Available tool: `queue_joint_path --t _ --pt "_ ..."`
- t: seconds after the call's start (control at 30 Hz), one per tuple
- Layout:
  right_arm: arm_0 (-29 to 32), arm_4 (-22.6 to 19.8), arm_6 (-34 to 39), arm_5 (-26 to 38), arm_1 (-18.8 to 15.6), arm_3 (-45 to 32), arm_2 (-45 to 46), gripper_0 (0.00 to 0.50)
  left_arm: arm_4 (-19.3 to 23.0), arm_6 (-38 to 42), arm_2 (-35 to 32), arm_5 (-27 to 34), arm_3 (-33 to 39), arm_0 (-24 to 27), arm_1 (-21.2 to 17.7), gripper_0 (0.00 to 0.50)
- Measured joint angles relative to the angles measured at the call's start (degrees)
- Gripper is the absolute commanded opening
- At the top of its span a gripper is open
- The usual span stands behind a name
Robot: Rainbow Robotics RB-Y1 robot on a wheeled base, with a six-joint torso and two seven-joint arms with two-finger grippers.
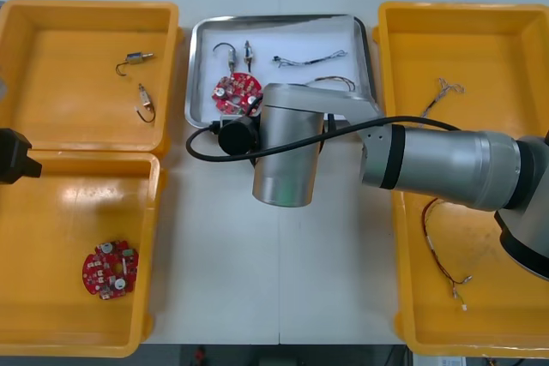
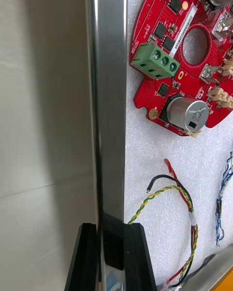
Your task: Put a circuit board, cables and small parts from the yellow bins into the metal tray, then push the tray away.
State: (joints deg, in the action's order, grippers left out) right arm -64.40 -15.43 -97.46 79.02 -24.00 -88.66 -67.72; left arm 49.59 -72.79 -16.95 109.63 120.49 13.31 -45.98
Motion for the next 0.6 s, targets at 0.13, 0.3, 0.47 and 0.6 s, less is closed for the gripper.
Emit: queue_joint_path --t 0.13,0.3,0.47,0.6 --pt "-0.76 0.01 -2.36 -2.52 0.0 2.22 0.0 0.0 0.0 0.0 0.0 0.0 0.0 0.0 0.0 0.5" --pt "-1.89 0.03 -2.58 -5.13 0.01 5.23 0.0 0.0 0.0 0.0 0.0 0.0 0.0 0.0 0.0 0.5" --pt "-2.69 0.06 -2.94 -6.42 0.58 8.84 0.46 0.0 0.0 0.0 0.0 0.0 0.0 0.0 0.0 0.5" --pt "-2.73 0.07 -2.95 -6.45 1.94 11.98 2.18 0.0 0.0 0.0 0.0 0.0 0.0 0.0 0.0 0.5"
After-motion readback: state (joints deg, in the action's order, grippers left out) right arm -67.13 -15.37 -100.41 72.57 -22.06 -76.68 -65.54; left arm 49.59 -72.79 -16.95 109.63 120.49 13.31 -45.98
